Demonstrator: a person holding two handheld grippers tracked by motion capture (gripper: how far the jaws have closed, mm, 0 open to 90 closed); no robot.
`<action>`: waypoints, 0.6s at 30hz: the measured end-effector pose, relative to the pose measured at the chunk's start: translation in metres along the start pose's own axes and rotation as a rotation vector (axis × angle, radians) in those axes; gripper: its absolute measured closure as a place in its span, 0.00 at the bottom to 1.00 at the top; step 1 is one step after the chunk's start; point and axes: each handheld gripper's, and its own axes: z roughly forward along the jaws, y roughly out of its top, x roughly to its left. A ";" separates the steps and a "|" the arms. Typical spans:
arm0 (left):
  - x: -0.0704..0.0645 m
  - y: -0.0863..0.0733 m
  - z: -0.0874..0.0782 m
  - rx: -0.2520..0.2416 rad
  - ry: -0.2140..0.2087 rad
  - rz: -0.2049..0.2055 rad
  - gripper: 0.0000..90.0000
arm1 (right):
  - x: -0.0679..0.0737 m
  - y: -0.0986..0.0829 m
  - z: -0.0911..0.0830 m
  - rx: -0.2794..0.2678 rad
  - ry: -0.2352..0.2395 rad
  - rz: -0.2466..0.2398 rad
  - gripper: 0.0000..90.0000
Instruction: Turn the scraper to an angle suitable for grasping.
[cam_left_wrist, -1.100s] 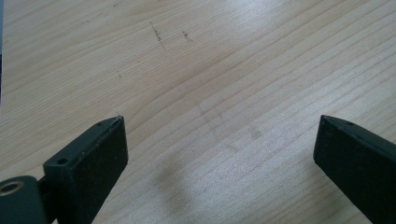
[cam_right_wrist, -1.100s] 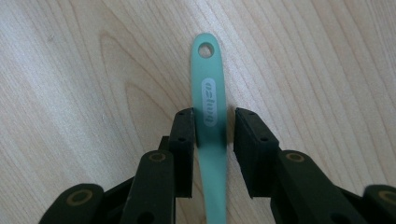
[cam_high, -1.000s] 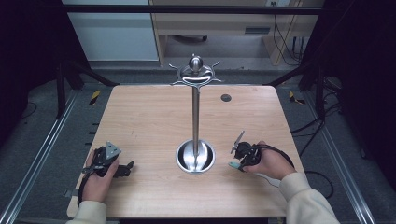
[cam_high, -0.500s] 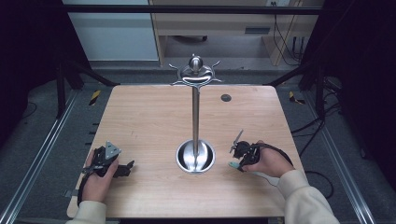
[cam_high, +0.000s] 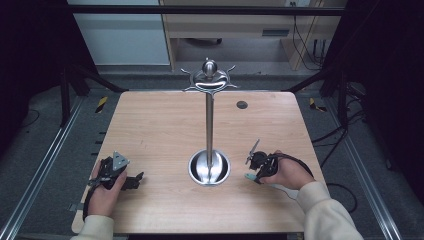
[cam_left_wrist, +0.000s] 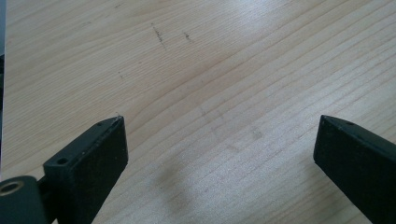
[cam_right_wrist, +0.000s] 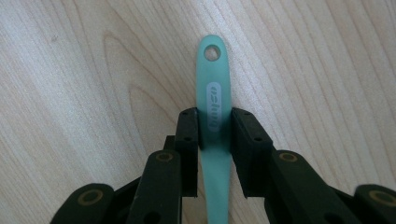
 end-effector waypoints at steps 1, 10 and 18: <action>0.000 0.000 0.000 -0.004 0.002 -0.003 0.03 | 0.000 0.000 0.000 -0.001 -0.002 -0.001 0.82; 0.000 0.000 0.000 0.000 0.001 -0.007 0.03 | 0.004 -0.006 -0.007 -0.057 -0.030 0.013 0.82; -0.001 -0.001 0.001 0.004 -0.002 -0.002 0.03 | 0.004 -0.021 -0.032 -0.212 -0.052 0.055 0.83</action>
